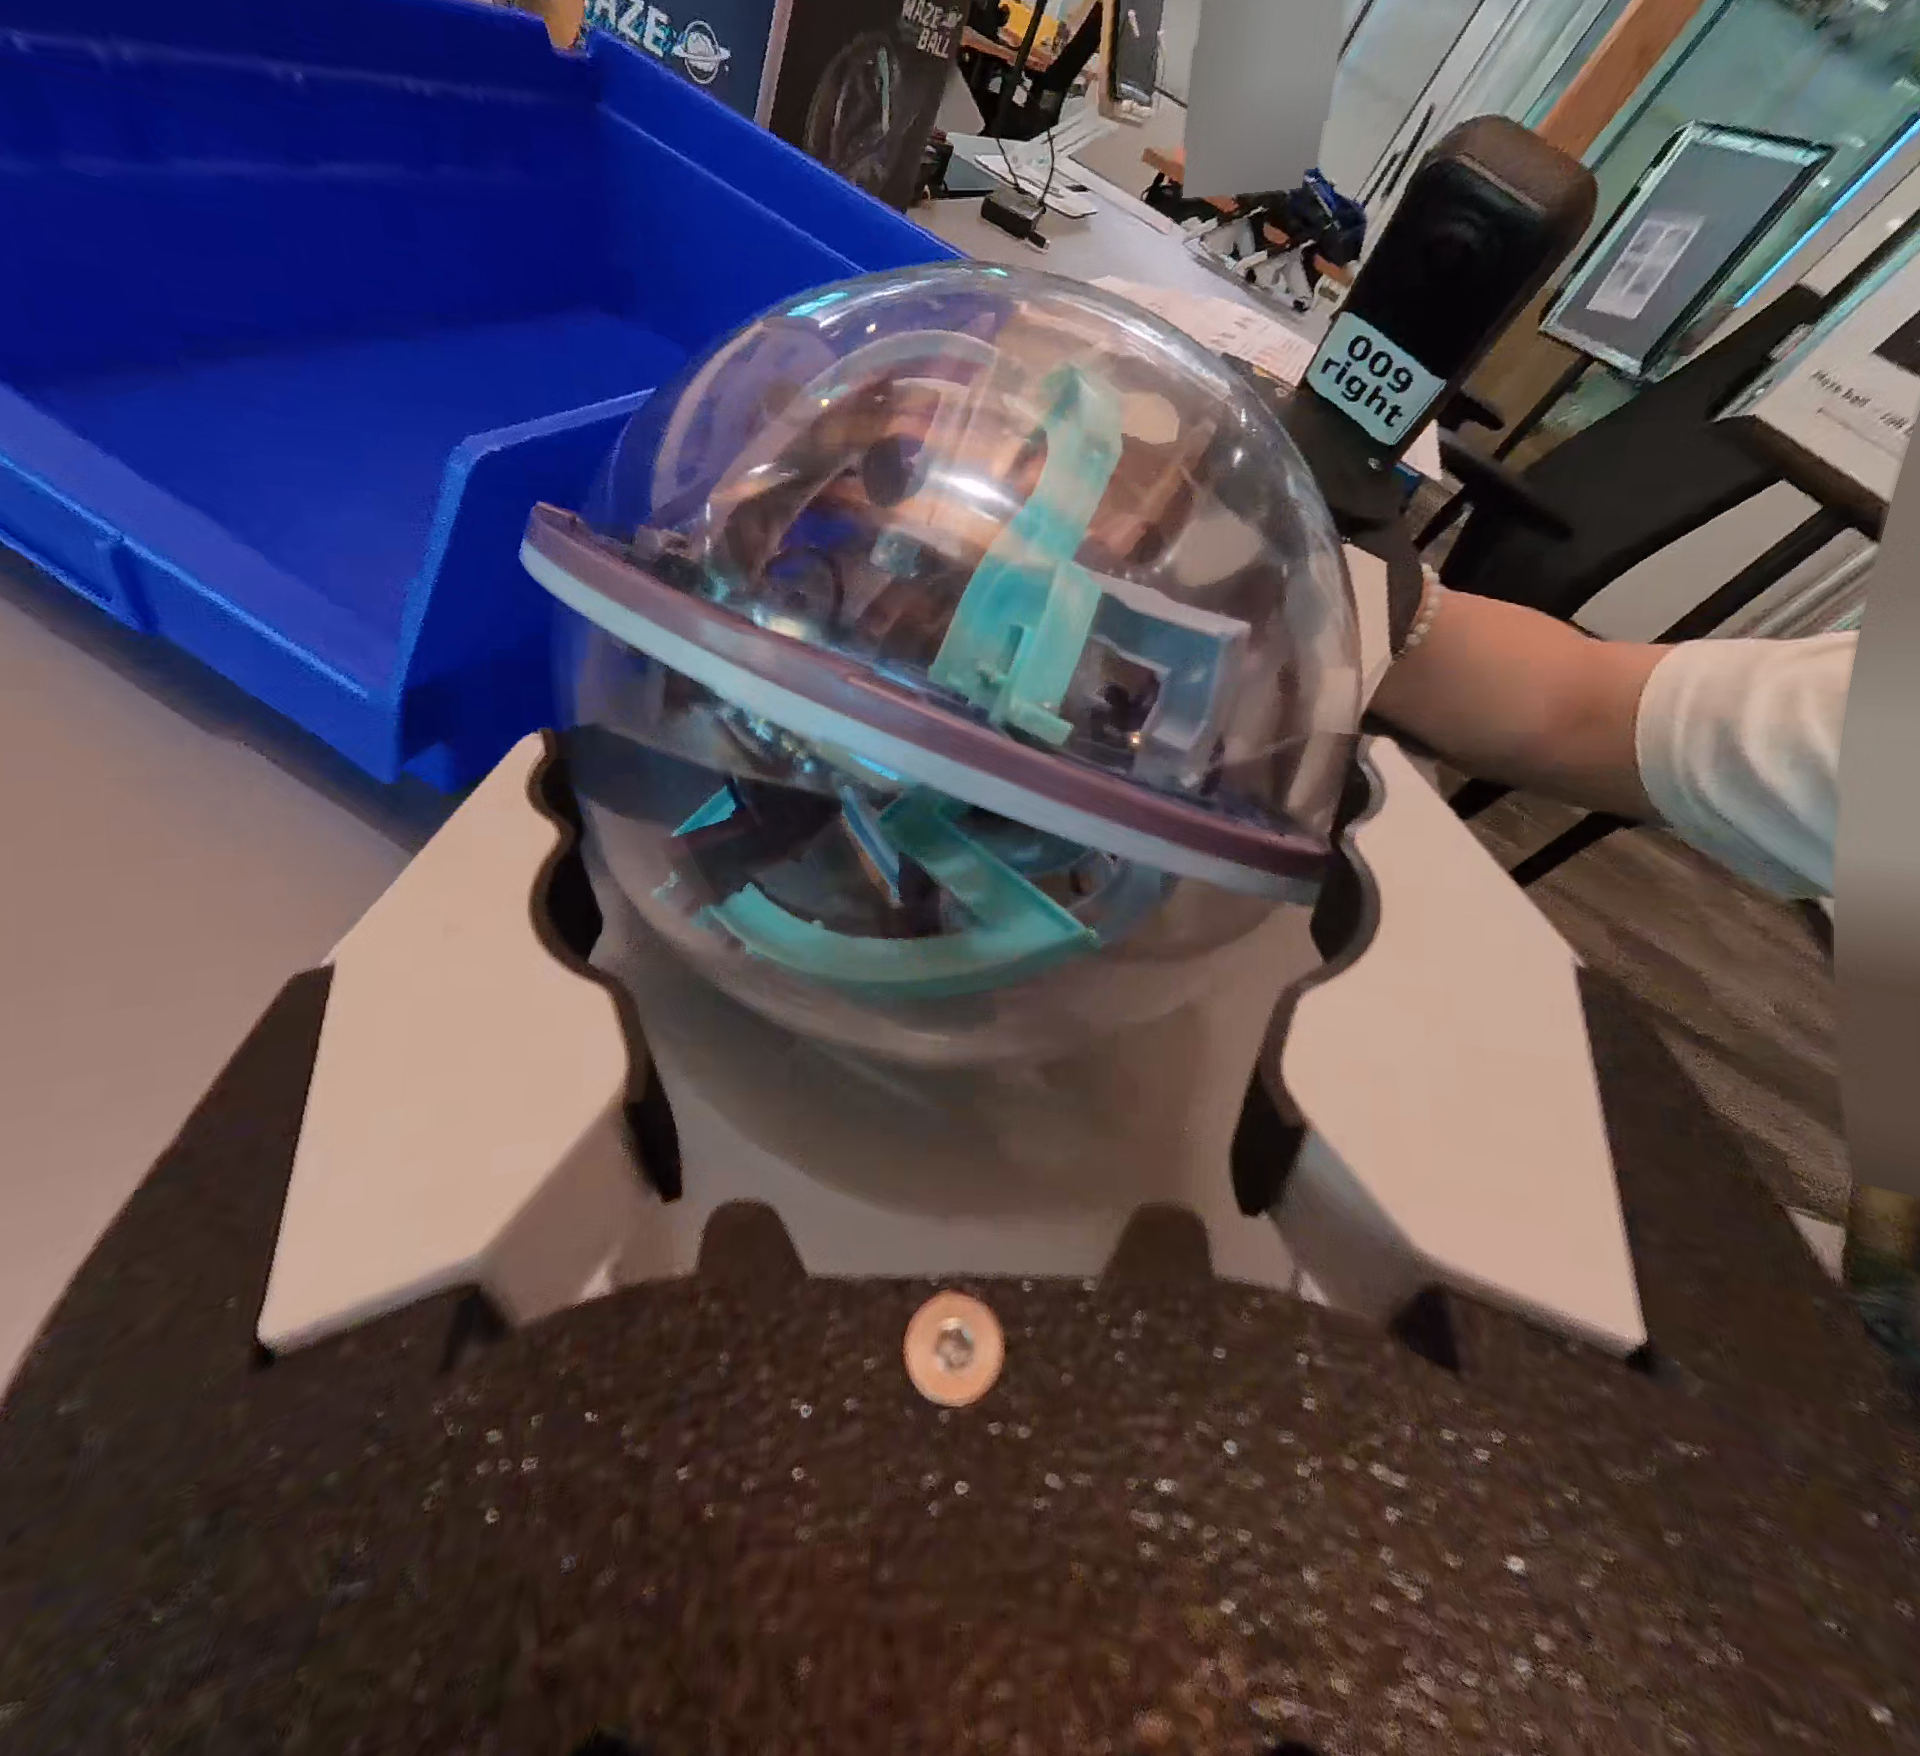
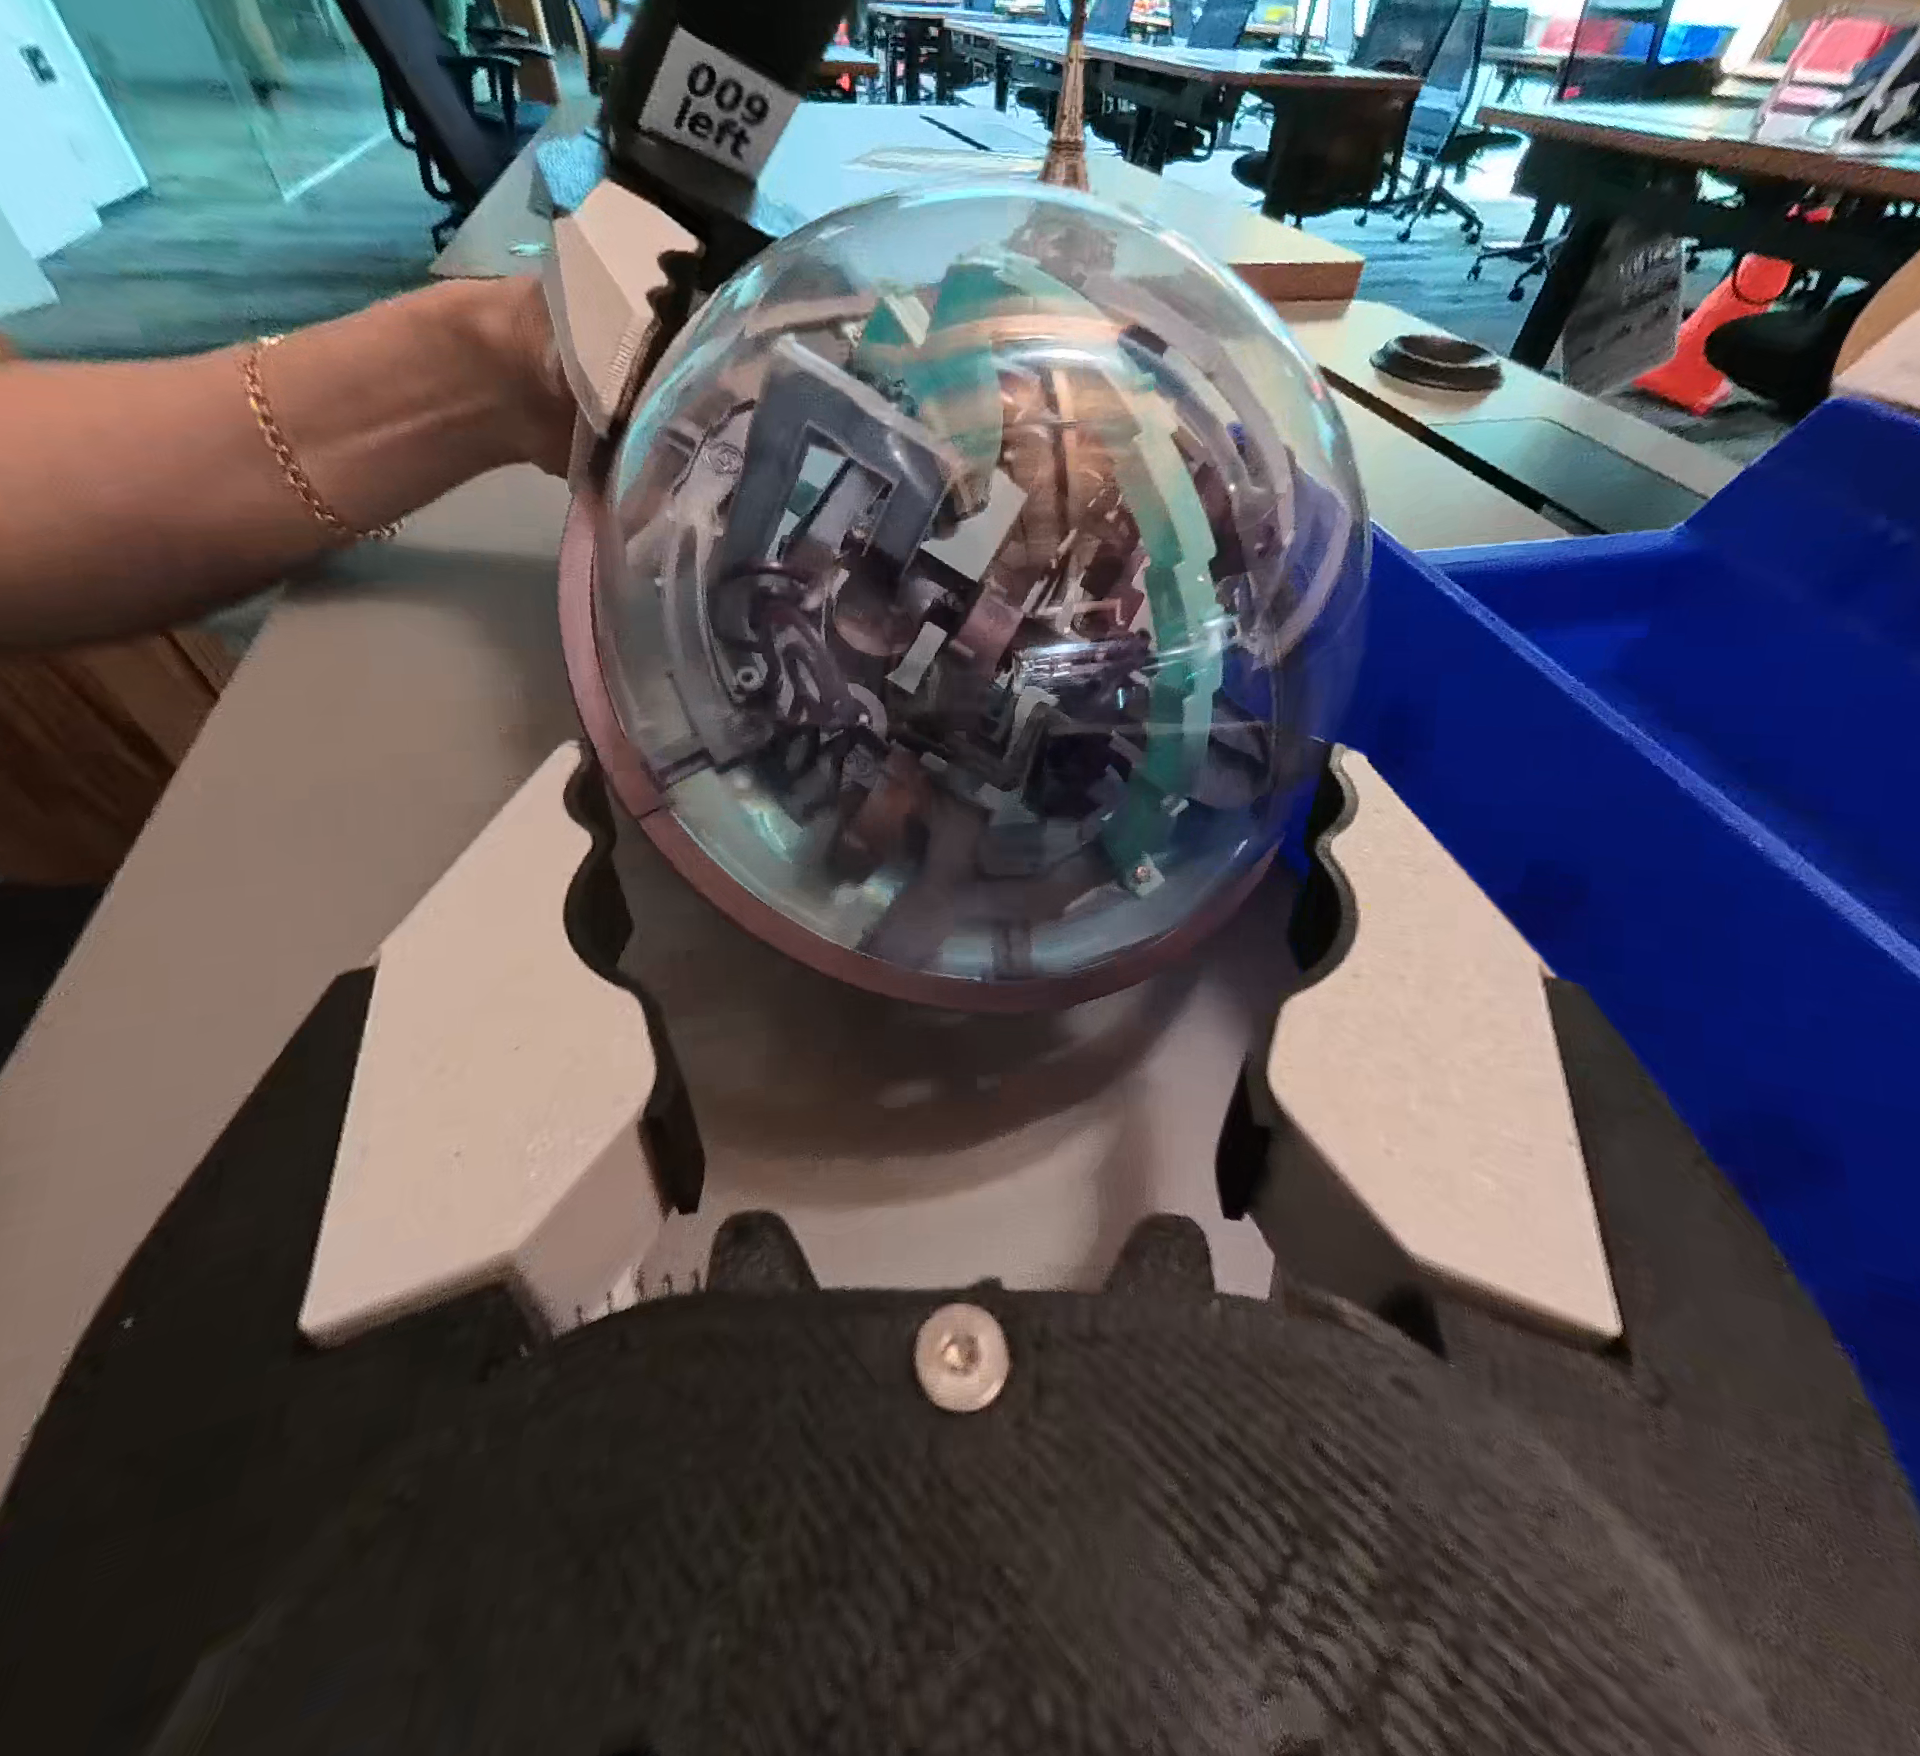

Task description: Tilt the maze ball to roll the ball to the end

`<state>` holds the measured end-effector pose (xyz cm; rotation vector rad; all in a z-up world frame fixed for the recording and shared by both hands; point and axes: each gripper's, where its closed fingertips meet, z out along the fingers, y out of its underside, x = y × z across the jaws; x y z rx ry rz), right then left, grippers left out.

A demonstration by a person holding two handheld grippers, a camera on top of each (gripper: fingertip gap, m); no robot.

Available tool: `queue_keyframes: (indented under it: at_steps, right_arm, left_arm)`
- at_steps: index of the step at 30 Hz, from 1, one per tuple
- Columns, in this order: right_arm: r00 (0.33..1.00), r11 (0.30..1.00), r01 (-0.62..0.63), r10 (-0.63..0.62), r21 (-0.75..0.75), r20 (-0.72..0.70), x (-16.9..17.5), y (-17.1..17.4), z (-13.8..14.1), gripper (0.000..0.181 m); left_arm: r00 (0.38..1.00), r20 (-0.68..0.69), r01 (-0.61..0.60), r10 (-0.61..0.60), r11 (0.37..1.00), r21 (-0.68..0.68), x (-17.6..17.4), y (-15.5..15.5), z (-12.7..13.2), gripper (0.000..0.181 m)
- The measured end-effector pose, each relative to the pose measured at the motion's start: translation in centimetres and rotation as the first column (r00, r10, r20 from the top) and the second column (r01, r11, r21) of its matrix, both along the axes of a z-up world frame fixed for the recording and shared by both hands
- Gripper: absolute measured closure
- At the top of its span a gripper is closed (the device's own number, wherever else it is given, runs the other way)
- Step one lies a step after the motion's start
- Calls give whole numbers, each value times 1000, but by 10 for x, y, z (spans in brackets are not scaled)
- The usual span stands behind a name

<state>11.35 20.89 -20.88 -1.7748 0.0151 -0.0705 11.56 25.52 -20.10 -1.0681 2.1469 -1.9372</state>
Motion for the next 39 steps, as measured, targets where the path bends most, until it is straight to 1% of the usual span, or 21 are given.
queue_keyframes:
  at_steps: [5,13,18,21,23,26,28,30,33,36,39]
  right_arm:
    - [1000,1000,4,-4,2,-9,0,0,0,52]
    - [998,1000,6,-7,-13,-57,1,-5,2,52]
    - [987,1000,4,-8,-22,-158,4,-9,3,52]
    - [985,1000,7,-9,-15,-170,5,-9,3,51]
    - [994,999,9,-13,-37,-111,5,-9,-2,50]
    - [998,993,56,-52,-102,41,8,-6,-11,45]
    - [985,988,95,-75,-122,158,13,-3,-14,40]
    - [968,989,109,-82,-101,235,14,-1,-11,37]
    - [966,989,97,-67,-110,249,14,-3,-10,39]
    - [971,988,91,-61,-126,229,13,-4,-10,40]
    - [989,988,69,-50,-138,142,8,-2,-13,42]
  left_arm:
    - [1000,-1,-3,3,1000,-12,0,0,0,43]
    - [998,-56,3,-5,999,-40,2,-5,0,43]
    - [988,-155,-7,-3,998,-63,5,-8,0,43]
    - [984,-177,-1,-8,999,-53,6,-9,0,43]
    - [981,-195,-2,-8,999,-52,6,-9,0,43]
    - [967,-254,7,-26,997,-75,5,-13,-3,43]
    - [958,-284,24,-46,996,-82,3,-16,-6,44]
    - [956,-288,24,-48,996,-87,3,-17,-7,44]
    - [959,-280,21,-47,995,-93,3,-17,-7,43]
    - [972,-232,12,-37,994,-111,6,-17,-4,42]
    - [990,-139,-6,-10,993,-118,10,-16,5,39]
